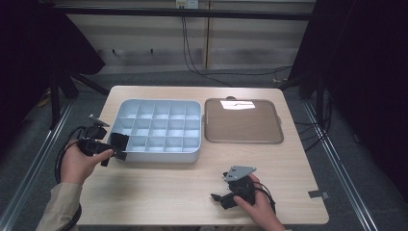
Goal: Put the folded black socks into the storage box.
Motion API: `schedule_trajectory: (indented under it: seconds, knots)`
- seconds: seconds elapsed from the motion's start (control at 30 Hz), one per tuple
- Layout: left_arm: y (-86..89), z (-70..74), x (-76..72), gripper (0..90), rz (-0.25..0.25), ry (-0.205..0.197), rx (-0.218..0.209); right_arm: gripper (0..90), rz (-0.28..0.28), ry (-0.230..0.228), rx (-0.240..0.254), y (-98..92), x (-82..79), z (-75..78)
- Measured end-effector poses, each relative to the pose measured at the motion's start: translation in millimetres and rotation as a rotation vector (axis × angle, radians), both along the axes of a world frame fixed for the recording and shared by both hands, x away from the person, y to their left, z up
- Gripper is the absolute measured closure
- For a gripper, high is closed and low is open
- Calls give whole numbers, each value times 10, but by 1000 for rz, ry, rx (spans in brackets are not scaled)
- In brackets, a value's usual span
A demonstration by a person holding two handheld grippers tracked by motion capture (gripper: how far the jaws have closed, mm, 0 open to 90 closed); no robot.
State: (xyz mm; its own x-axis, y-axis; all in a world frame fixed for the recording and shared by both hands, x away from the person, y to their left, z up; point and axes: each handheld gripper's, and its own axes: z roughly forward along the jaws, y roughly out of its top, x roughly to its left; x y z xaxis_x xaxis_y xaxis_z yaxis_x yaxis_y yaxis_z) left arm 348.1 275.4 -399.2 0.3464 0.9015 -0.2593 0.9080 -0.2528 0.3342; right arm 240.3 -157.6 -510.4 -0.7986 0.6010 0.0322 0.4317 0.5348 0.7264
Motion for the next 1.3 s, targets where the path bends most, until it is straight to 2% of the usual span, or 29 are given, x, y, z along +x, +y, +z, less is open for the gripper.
schedule_trajectory:
  seconds: [0.3,0.63,0.67,0.77,0.87,0.93,0.97,1.07,1.1,1.3]
  knots:
    - [-23,-97,-58,283,-30,-1,3,129,0,1,0,1,0,0]
    - [-51,-191,-137,280,-41,-17,-11,129,0,1,0,1,0,0]
    - [-49,-208,-142,281,-48,-23,-1,129,0,1,0,1,0,0]
    - [-50,-263,-170,281,-42,-15,-28,129,0,1,0,1,0,0]
    - [-49,-315,-196,281,-40,-8,-36,129,0,1,0,1,0,0]
    - [-37,-340,-203,281,-56,-12,-35,129,0,1,0,1,0,0]
    - [-43,-356,-214,281,-40,-18,-41,129,0,1,0,1,0,0]
    - [-26,-380,-223,281,-48,-16,-40,129,0,1,0,1,-1,0]
    - [-30,-392,-232,281,-38,-29,-40,129,0,1,0,1,0,0]
    - [-30,-456,-263,280,-42,-23,-48,128,0,1,0,1,0,0]
